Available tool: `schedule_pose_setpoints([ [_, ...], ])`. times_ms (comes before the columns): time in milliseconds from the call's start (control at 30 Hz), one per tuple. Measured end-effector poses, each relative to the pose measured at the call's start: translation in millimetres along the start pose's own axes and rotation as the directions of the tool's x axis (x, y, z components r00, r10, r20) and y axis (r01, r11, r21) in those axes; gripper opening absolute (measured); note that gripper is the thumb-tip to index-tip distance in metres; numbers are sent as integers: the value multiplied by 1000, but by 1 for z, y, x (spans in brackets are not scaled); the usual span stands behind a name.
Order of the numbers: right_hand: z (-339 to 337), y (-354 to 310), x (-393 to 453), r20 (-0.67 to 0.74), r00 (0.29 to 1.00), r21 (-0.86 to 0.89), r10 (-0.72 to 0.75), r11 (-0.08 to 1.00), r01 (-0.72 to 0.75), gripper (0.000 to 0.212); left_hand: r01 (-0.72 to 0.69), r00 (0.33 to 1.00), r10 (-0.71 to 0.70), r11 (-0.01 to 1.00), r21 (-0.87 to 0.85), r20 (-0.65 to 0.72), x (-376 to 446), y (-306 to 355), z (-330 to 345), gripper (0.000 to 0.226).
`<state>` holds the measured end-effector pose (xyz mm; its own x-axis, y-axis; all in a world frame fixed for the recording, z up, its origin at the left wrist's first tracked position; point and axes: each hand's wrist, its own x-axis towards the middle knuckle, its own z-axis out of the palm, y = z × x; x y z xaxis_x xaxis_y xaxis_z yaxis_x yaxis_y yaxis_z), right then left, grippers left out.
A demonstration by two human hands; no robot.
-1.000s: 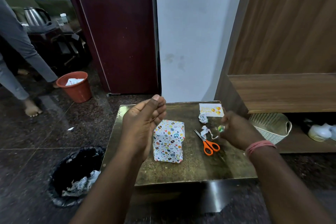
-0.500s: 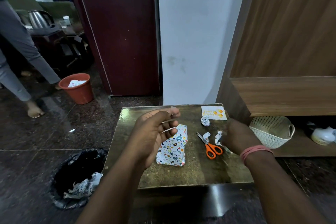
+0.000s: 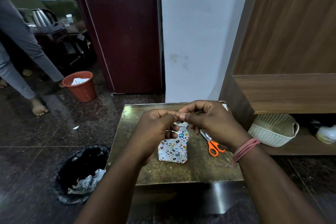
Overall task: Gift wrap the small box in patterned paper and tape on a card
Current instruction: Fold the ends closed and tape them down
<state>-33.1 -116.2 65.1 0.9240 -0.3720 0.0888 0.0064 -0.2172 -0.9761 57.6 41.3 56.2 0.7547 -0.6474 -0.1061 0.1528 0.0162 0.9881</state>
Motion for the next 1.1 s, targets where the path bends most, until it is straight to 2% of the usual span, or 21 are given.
schedule_pose_setpoints([
  [100,2,1,1,-33,999,-23,2,1000,-2,9,5,1000,-3,994,109,-23,2,1,-4,17],
  [167,6,1,2,-42,999,2,0,1000,0,5,24,1000,-22,992,124,-16,3,3,-10,18],
  [267,13,3,5,-37,999,171,23,985,-16,5,34,995,-27,997,76,-98,7,5,-25,15],
  [333,14,5,8,-31,997,253,67,966,-57,11,-5,983,30,991,134,-180,10,4,-38,14],
  [400,17,9,10,-15,994,170,108,980,-104,15,-49,981,103,952,303,-166,11,0,-47,20],
  [467,22,11,11,-9,993,-13,120,993,-120,13,-37,990,88,914,403,-107,11,-4,-50,24],
  [567,31,9,13,-19,994,-187,105,977,-106,12,-23,998,44,898,440,-38,10,-5,-45,20],
  [767,42,7,19,-61,992,-336,114,933,-128,16,-42,997,73,842,538,-37,11,-9,-36,16],
  [1100,48,7,22,-86,987,-491,139,856,-164,21,23,992,28,917,397,-123,18,-20,-38,9],
])
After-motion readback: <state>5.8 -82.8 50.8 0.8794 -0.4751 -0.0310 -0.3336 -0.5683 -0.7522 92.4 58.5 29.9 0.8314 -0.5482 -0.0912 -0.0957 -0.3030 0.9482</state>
